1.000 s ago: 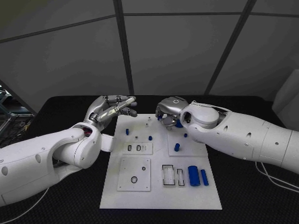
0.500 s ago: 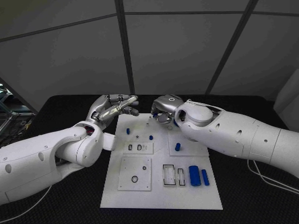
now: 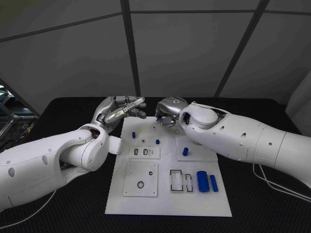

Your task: Assemble the parts on the task board

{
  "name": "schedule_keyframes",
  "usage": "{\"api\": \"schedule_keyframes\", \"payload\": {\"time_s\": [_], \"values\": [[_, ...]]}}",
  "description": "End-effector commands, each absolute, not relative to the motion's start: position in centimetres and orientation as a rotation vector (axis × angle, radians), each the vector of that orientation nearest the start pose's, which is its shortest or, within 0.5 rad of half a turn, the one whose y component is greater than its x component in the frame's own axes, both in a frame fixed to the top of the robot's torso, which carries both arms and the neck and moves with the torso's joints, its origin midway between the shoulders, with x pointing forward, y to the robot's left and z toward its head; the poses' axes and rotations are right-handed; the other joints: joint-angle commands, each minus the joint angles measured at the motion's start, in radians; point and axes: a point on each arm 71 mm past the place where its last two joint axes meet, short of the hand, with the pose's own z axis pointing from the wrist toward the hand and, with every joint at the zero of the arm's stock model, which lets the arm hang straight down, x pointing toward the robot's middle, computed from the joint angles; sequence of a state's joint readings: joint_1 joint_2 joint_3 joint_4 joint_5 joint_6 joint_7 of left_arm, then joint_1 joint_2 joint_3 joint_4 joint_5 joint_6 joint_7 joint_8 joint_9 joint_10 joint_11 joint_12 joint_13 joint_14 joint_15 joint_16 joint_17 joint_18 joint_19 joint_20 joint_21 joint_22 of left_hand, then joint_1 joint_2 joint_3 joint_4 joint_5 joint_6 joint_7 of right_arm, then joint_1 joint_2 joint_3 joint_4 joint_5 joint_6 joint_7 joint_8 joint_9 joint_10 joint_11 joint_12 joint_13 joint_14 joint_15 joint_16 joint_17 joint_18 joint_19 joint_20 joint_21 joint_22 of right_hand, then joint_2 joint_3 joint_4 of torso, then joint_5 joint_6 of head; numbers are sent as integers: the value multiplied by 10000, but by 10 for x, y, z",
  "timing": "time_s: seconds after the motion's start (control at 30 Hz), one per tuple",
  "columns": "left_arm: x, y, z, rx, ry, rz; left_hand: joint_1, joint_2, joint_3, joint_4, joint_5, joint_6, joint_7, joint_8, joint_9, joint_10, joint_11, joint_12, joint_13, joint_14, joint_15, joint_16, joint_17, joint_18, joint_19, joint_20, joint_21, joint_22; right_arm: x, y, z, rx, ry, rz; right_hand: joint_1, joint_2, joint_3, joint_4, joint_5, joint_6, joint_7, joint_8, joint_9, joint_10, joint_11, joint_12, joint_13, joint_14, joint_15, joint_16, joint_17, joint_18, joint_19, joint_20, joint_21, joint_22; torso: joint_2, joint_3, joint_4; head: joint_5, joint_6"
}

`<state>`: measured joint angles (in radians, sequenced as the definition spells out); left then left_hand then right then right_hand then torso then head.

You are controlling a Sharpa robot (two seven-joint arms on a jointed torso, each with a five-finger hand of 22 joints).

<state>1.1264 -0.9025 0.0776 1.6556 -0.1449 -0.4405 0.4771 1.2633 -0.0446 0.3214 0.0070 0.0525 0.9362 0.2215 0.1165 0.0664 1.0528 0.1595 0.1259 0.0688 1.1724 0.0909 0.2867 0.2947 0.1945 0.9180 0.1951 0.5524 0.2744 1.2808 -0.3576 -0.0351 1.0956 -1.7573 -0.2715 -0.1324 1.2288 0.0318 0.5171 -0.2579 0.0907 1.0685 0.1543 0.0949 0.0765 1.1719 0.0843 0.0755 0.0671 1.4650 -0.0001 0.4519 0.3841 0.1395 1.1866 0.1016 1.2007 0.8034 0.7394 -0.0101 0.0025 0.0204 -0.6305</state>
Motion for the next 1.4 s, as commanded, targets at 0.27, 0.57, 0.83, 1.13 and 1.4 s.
{"api": "schedule_keyframes", "payload": {"time_s": [0.27, 0.57, 0.83, 1.13, 1.4], "values": [[469, 206, -146, -9455, 12460, -15709, -80, 10, -11, 29, 33, 27, 58, -62, -1, -20, 12, -51, 14, -46, 23, -38, 15, -149, -39, -5, -48, -15, 554, -53, -155, -4921, 14904, 5148, -43, -48, 52, 27, 34, 45, 9, 11, 6, 31, 42, -7, 6, 96, -29, 67, 18, -59, 50, -11, 45, 16, -2, 4, -3, 38, -21], [469, 205, -145, -9427, 12447, -15752, -80, 10, -11, 29, 33, 27, 58, -62, -1, -20, 12, -51, 14, -46, 23, -38, 15, -149, -39, -5, -48, -15, 557, -48, -157, -5014, 15017, 5132, -58, -52, 60, 46, 16, 32, 15, -3, 3, 14, 48, -20, 3, 89, -23, 84, 31, -60, 44, -5, 60, 30, 7, 4, 3, 42, -28], [469, 205, -143, -9404, 12420, -15755, -80, 10, -11, 29, 33, 27, 58, -62, -1, -20, 12, -51, 14, -46, 23, -38, 15, -149, -39, -5, -48, -15, 559, -46, -159, -5075, 15210, 5030, -59, -52, 65, 51, 10, 24, 18, -9, 1, 6, 50, -26, 2, 86, -22, 91, 36, -60, 43, -3, 67, 37, 0, -3, 10, 59, -53], [469, 205, -142, -9380, 12396, -15757, -80, 10, -11, 29, 33, 27, 58, -62, -1, -20, 12, -51, 14, -46, 23, -38, 15, -149, -39, -5, -48, -15, 561, -45, -161, -5126, 15427, 4845, -61, -60, 86, 67, -5, -11, 30, -37, -6, -40, 64, -53, -3, 71, -13, 116, 55, -64, 38, 7, 97, 74, -3, 0, -17, 94, -69], [469, 205, -141, -9357, 12397, -15792, -80, 10, -11, 29, 33, 27, 58, -62, -1, -20, 12, -51, 14, -46, 23, -38, 15, -149, -39, -5, -48, -15, 561, -43, -163, -5215, 15547, 4697, -111, -152, 99, 107, -57, -162, 67, -142, -37, -209, 112, -111, -17, 13, 23, 161, 95, -57, -34, 39, 112, 60, -1, -1, -13, 99, -95]]}}
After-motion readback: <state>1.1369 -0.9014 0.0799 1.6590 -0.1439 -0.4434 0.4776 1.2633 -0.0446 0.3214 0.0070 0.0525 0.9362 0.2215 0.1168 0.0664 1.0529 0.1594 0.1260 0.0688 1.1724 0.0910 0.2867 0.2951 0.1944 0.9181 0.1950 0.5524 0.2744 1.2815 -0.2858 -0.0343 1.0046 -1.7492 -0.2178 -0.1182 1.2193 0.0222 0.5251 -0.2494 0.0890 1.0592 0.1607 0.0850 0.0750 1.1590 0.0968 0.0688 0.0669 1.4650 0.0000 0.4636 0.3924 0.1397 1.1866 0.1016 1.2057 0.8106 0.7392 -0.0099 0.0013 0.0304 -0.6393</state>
